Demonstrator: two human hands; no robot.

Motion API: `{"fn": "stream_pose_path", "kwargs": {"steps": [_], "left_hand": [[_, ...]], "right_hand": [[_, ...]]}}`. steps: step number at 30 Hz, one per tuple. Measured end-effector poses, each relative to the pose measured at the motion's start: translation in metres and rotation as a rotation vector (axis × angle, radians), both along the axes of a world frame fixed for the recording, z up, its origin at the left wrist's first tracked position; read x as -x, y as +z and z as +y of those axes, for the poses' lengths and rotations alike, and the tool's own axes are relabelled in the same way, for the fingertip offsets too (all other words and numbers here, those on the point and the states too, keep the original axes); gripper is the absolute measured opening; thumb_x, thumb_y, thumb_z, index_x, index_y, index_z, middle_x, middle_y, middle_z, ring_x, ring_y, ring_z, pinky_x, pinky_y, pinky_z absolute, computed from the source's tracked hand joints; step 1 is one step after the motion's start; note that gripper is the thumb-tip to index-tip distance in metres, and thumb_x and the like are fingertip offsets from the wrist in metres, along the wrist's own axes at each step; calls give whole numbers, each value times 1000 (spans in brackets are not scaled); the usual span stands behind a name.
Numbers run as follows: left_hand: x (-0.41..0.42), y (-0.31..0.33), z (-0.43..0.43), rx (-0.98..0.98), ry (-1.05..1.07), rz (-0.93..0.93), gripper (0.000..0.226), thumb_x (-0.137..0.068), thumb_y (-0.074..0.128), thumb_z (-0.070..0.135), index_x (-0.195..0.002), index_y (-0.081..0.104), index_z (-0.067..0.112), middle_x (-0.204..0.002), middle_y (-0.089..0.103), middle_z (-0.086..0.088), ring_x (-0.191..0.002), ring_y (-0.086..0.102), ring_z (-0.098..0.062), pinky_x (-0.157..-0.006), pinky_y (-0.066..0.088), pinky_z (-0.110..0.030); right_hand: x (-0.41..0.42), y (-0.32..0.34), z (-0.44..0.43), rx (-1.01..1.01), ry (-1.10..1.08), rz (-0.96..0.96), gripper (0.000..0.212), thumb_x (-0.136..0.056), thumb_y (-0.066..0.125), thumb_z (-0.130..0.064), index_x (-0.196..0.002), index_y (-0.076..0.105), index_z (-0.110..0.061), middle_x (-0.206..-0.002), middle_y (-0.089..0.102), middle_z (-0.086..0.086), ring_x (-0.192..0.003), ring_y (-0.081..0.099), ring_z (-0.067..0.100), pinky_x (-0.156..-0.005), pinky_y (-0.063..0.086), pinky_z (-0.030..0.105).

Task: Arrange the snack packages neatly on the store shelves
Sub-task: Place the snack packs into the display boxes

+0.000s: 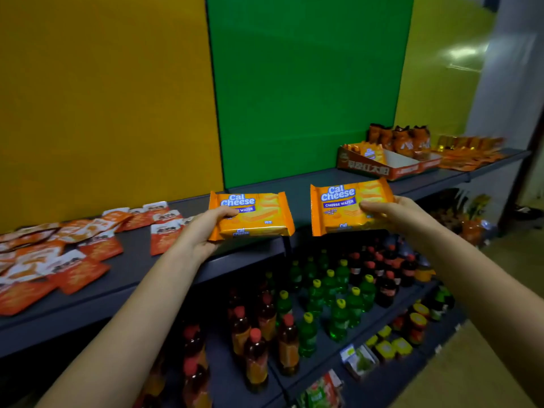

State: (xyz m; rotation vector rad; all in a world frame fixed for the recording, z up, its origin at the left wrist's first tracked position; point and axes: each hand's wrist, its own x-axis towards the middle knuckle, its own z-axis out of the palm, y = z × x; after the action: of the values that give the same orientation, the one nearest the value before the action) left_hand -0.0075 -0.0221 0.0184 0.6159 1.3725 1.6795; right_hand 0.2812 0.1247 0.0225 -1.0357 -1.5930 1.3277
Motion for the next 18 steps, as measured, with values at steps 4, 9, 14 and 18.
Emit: {"fn": "stream_pose_path", "kwargs": {"steps": [4,9,14,18], "left_hand": [[-39,6,57,-1,-26,31,6,-83,59,2,-83,58,8,-50,68,-2,-40,64,-11,-43,54,-21],[-88,13,138,-19,-87,54,8,-85,56,1,-81,57,8,-47,67,0,-37,62,-9,-40,52,-19],[-129,21,227,-55,-120,82,9,-84,56,1,-82,57,9,-48,67,1,-38,62,-9,-40,52,-19],[-152,29,298,-70,-107,71,8,-85,55,1,-85,57,9,-46,66,1,-37,61,-9,-38,52,-19]], "right_hand": [[-47,1,33,0,-31,-4,23,-85,65,-17,-106,62,-8,-92,69,5,-60,69,7,-54,53,15],[-95,2,86,-1,-110,-11,30,-84,66,-18,-111,62,-4,-108,69,14,-96,67,30,-91,54,36],[-126,11,158,-23,-118,-8,23,-87,63,-17,-107,61,-5,-104,66,10,-79,64,20,-66,49,24],[-145,23,226,-44,-116,-44,30,-87,63,-16,-113,59,-3,-101,67,11,-78,62,18,-59,49,20]]}}
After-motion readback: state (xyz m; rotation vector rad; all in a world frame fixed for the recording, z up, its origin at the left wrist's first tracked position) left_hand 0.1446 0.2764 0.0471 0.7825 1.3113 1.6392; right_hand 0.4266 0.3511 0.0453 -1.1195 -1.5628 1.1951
